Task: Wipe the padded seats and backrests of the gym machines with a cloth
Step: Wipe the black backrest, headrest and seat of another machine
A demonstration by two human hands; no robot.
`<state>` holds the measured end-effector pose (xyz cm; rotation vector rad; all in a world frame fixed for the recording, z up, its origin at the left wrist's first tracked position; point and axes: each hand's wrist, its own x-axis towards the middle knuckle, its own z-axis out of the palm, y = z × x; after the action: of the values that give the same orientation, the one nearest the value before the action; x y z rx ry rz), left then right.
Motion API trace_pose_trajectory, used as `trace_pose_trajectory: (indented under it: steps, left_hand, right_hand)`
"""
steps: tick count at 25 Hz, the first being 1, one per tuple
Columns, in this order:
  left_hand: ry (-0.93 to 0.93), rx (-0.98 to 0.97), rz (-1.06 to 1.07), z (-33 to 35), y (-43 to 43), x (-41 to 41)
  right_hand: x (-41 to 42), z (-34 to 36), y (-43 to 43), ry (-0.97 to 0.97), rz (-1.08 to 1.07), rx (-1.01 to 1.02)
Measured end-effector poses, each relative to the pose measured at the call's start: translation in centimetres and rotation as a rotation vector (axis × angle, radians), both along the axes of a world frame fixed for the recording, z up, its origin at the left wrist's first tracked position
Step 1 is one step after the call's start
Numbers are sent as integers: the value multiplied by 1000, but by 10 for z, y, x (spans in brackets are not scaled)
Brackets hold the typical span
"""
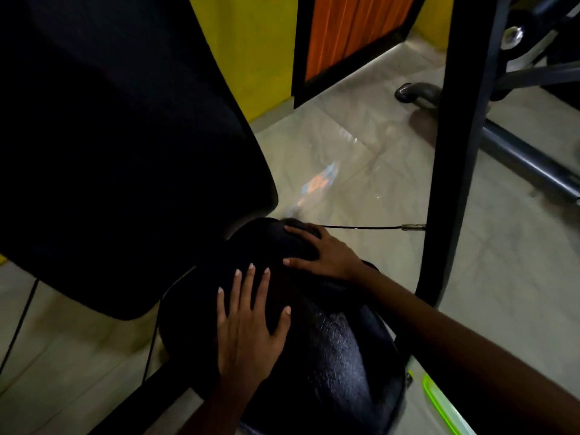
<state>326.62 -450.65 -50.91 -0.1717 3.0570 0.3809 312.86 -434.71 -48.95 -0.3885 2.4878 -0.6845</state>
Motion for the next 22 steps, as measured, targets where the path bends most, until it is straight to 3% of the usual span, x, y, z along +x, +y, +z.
trace_pose_trajectory:
  steps: [7, 14, 18, 22]
  left_hand:
    - [18, -9, -10, -1, 0, -2]
    - [-5, -4, -6, 0, 1, 0]
    - [-10, -19, -6, 1, 1, 0]
    - [20, -18, 10, 0, 3, -1]
  right_hand:
    - [-62, -28, -35, -174, 66, -197]
    - [32, -7, 45, -151, -177, -400]
    - [95, 10, 73, -86, -306, -369]
    - [48, 0, 49, -122, -244, -255]
